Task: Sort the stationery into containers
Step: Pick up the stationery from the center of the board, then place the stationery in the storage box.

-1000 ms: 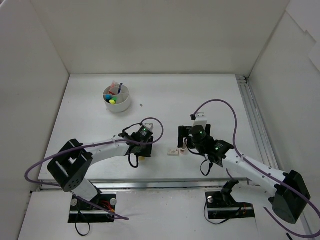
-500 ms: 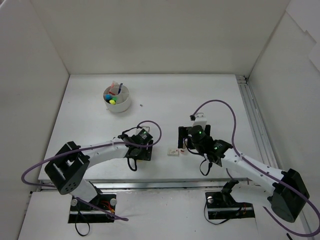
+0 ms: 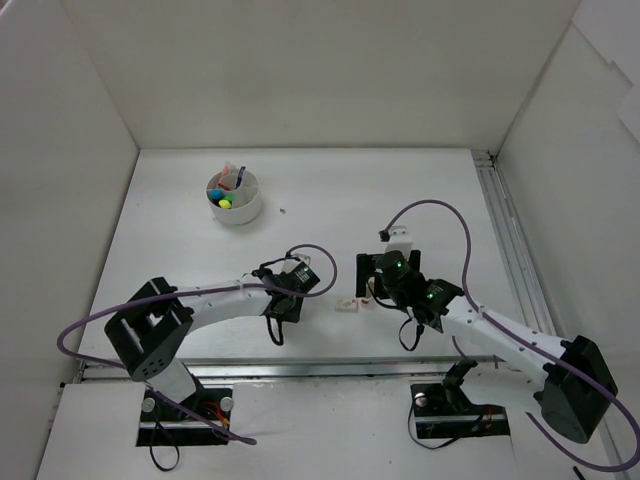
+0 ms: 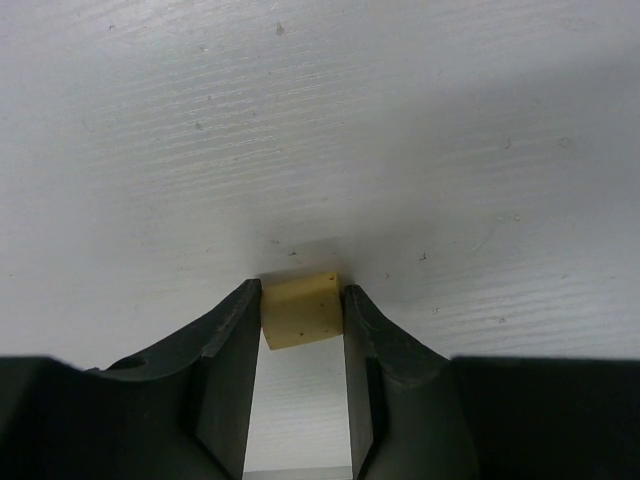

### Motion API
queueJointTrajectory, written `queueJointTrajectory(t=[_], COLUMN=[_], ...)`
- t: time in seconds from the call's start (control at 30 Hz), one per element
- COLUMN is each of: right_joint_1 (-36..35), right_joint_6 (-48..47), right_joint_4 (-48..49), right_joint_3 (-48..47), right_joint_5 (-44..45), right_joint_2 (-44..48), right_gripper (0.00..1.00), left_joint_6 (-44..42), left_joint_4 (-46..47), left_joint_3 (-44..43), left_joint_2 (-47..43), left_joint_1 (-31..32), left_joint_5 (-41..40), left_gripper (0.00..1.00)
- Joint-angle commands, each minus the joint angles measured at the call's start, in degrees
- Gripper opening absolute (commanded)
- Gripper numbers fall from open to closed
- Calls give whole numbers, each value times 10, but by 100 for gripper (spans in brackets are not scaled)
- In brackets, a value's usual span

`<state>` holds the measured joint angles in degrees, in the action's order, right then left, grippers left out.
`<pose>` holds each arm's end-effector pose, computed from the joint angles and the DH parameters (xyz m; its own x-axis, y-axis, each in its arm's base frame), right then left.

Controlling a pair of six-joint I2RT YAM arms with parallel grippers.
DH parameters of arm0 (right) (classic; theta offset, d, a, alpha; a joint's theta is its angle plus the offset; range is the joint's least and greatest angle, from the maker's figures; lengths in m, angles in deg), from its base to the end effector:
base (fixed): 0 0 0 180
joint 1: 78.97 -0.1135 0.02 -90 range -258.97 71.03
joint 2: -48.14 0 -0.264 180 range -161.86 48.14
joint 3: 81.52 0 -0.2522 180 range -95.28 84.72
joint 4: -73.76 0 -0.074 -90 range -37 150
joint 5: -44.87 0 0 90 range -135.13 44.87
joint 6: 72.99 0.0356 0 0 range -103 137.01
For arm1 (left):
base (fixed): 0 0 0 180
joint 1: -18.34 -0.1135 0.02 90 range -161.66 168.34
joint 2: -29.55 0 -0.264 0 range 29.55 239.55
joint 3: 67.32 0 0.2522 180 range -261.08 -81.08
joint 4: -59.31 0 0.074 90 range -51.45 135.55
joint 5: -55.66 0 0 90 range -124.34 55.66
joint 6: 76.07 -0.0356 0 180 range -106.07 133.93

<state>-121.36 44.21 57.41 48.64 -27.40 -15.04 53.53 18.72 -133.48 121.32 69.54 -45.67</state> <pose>0.1846 0.1538 0.2375 -0.5296 0.1061 -0.8416 -0.2301 0.9370 0.2629 0.1931 -0.2290 0.1687 -0.8972 0.1184 -0.4255 0.1851 0.9755 -0.1187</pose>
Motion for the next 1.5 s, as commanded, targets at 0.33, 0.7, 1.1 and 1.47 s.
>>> queueJointTrajectory(t=[0.33,0.7,1.1,1.47], right_joint_1=[7,36,63,78], right_joint_6=[-15,-13,9,18], right_joint_4=[0,-9,-20,-22], right_joint_3=[-22,-59,-76,-75], right_joint_5=[99,140,118,118], right_joint_2=[69,42,-4,0], right_gripper=[98,98,98,98], left_joint_6=[-137,-159,-91,-15], left_joint_4=[9,-48,-31,-49], left_joint_3=[-223,-491,-495,-545], left_joint_2=[-27,117,162,221], left_joint_1=[-167,-302,-320,-326], left_joint_5=[-103,-92,-95,-138], left_gripper=[0,0,9,15])
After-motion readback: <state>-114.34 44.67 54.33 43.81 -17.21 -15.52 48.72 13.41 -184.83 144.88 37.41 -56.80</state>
